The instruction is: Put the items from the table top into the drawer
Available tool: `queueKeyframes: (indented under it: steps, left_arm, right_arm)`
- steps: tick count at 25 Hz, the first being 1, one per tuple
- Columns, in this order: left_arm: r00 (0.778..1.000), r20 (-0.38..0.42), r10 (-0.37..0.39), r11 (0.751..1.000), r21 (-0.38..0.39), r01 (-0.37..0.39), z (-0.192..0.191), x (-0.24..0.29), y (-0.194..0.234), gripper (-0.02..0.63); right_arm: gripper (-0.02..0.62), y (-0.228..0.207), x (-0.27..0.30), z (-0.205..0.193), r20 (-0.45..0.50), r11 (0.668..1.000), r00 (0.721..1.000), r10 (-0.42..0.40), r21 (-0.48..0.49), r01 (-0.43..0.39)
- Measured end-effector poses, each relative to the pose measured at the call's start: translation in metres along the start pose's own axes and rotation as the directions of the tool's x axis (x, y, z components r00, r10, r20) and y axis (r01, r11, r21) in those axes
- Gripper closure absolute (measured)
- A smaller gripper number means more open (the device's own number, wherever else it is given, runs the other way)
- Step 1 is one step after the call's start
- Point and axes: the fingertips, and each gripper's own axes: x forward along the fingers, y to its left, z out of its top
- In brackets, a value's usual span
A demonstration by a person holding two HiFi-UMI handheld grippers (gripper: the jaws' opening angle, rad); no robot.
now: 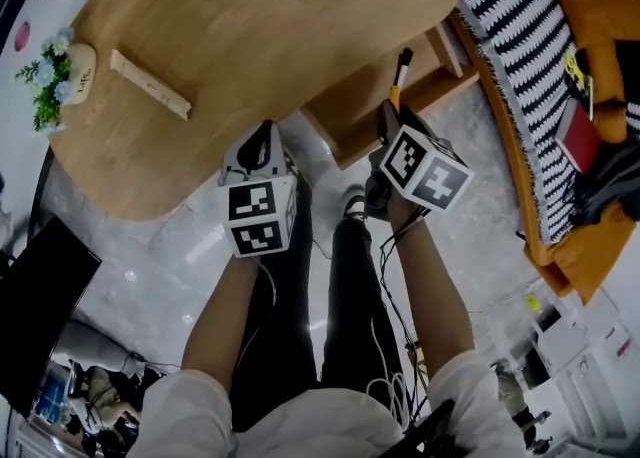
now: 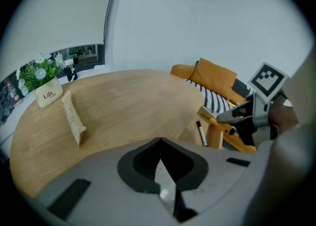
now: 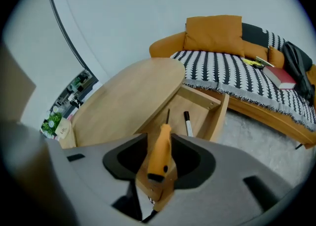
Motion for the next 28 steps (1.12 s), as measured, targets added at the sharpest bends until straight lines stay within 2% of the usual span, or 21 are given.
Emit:
queueKeyframes:
  steps: [1, 2, 13, 19, 23, 28]
  left_arm:
    - [1.000, 0.005, 0.001, 1.000, 0.008, -0.001, 0.002, 0.001, 0.002, 0.597]
    - [1.000, 0.006, 0.000, 1.000, 0.013, 0.000, 0.003, 0.002, 0.003, 0.597]
    - [1.000, -0.010, 0.014, 1.000, -0.004, -0.014, 0.012, 0.006, 0.006, 0.598]
    - [0.999, 0.007, 0.043, 0.997, -0.071, -0.043, 0.013, 0.000, 0.007, 0.597]
    - [0.996, 0.022, 0.091, 0.986, -0.142, -0.087, 0.009, -0.012, 0.027, 0.597]
    - [0.982, 0.030, 0.185, 0.954, -0.247, -0.172, -0.006, -0.035, 0.079, 0.597]
  right_arm:
    - [0.422, 0.001, 0.002, 0.003, 0.015, 1.000, 1.000, 0.001, 0.008, -0.001]
    - [0.403, 0.002, 0.003, 0.006, 0.023, 1.000, 1.000, 0.002, 0.011, -0.002]
    - [0.419, 0.009, 0.007, 0.012, -0.002, 0.999, 1.000, 0.028, -0.036, -0.028]
    - [0.419, 0.026, 0.010, 0.012, -0.030, 0.988, 0.997, 0.072, -0.135, -0.076]
    - [0.419, 0.062, 0.011, 0.007, -0.087, 0.965, 0.991, 0.100, -0.234, -0.118]
    - [0.419, 0.129, 0.019, -0.006, -0.146, 0.909, 0.976, 0.160, -0.364, -0.203]
